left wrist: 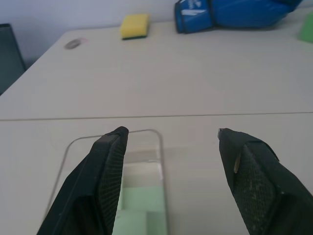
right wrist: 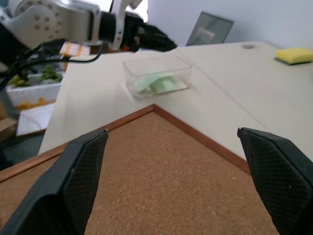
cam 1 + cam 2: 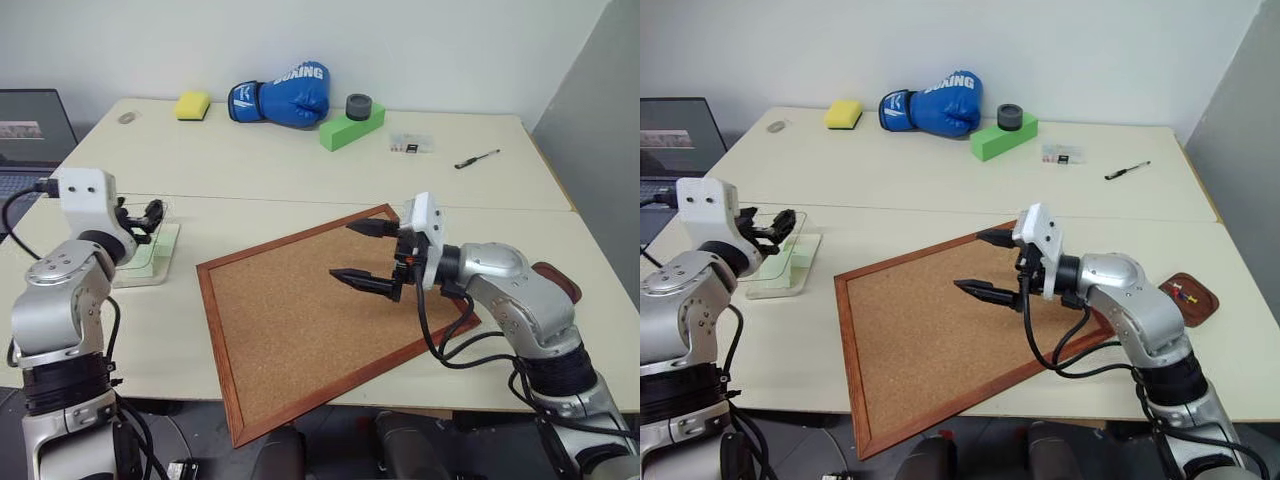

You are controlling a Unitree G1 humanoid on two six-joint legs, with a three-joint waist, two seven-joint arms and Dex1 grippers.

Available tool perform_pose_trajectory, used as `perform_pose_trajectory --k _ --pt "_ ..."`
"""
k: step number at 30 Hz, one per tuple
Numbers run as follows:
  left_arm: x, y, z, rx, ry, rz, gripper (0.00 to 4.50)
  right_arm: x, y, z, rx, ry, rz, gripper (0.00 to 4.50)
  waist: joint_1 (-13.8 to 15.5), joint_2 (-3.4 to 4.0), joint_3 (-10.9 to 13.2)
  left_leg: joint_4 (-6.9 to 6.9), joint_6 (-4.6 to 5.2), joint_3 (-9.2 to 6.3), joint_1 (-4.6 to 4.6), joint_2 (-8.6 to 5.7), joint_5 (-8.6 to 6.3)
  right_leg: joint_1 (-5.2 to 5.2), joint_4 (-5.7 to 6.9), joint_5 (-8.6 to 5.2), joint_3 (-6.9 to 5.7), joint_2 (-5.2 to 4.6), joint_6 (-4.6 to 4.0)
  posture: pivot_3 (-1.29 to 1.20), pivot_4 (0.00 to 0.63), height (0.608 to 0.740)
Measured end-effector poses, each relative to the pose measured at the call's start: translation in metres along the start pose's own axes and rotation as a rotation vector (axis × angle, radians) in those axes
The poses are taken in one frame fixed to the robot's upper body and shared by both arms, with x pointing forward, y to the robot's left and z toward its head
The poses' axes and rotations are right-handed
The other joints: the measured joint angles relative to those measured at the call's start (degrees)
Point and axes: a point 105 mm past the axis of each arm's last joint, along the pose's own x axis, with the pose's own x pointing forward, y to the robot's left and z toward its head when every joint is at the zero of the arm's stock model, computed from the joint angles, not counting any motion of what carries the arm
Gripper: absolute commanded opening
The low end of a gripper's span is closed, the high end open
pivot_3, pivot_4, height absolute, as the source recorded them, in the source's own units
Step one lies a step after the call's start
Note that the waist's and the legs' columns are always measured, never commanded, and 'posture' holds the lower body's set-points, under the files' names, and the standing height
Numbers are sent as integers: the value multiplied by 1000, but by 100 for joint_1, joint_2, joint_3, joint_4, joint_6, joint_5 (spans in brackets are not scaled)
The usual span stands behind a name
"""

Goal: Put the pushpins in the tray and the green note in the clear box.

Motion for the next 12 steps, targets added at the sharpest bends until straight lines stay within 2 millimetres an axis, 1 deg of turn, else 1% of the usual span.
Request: perform_pose_trajectory --k 2,3,5,6,10,12 --pt "0 -29 4 22 -31 -127 3141 -14 0 -4 14 -12 -88 4500 32 -1 -1 -2 0 1 1 -3 0 2 -3 0 2 -2 0 0 150 740" --pt "0 -46 2 28 -38 -203 3141 -24 0 -11 18 -6 -149 4500 42 -1 -1 -2 0 3 2 -3 0 4 -3 0 3 -3 0 0 150 740" --pt "0 -63 -4 34 -28 -278 3141 -36 -3 -22 23 17 -229 4500 50 -1 -1 -1 0 6 2 -3 0 1 -2 -1 6 -2 1 0 150 740" --pt "1 -73 -8 42 -26 -329 3141 -48 -5 -30 21 40 -299 4500 38 -1 -1 1 0 9 5 -2 0 0 1 -1 9 1 1 0 150 740" --pt "0 -88 -10 36 -33 -416 3141 -72 -7 -45 17 79 -430 4500 -8 -1 -1 -1 0 12 33 3 0 13 8 -1 13 8 1 0 150 740" --pt "1 -93 -13 23 -29 -451 3141 -78 -7 -50 6 96 -467 4500 -44 -1 -1 -1 1 14 38 3 0 14 11 0 15 8 1 0 150 740"
